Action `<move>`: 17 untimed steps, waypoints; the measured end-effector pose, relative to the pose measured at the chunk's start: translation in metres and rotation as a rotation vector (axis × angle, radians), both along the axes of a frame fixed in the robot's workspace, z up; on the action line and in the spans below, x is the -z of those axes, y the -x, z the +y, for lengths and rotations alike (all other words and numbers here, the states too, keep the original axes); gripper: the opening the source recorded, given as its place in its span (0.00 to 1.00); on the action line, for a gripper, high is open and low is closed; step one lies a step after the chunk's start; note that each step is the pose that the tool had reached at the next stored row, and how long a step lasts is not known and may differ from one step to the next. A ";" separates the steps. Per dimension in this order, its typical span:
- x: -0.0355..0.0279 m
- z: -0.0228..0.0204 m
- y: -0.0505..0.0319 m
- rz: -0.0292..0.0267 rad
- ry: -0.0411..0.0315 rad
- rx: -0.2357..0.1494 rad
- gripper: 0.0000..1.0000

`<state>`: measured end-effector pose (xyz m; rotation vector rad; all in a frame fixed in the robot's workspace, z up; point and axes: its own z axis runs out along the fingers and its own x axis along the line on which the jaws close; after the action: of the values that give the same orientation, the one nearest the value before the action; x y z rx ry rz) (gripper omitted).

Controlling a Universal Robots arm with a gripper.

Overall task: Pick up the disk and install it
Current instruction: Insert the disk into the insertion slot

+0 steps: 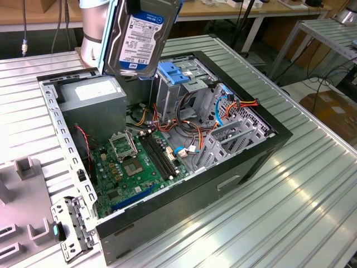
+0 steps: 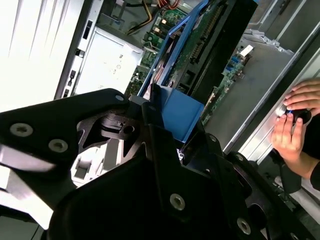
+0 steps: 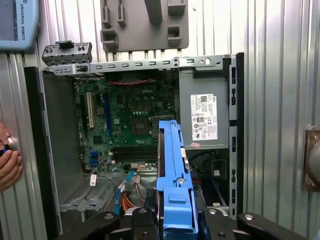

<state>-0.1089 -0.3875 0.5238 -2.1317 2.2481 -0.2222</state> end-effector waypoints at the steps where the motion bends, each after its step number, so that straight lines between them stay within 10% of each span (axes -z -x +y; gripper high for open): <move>1: 0.0000 -0.0006 -0.0003 0.0000 0.0000 0.000 0.37; 11: 0.0003 -0.0103 -0.0054 0.0000 0.0008 0.000 0.37; 17: 0.0010 -0.0244 -0.0073 -0.0001 0.0008 0.000 0.37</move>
<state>-0.1017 -0.4119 0.5228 -2.1321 2.2483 -0.2232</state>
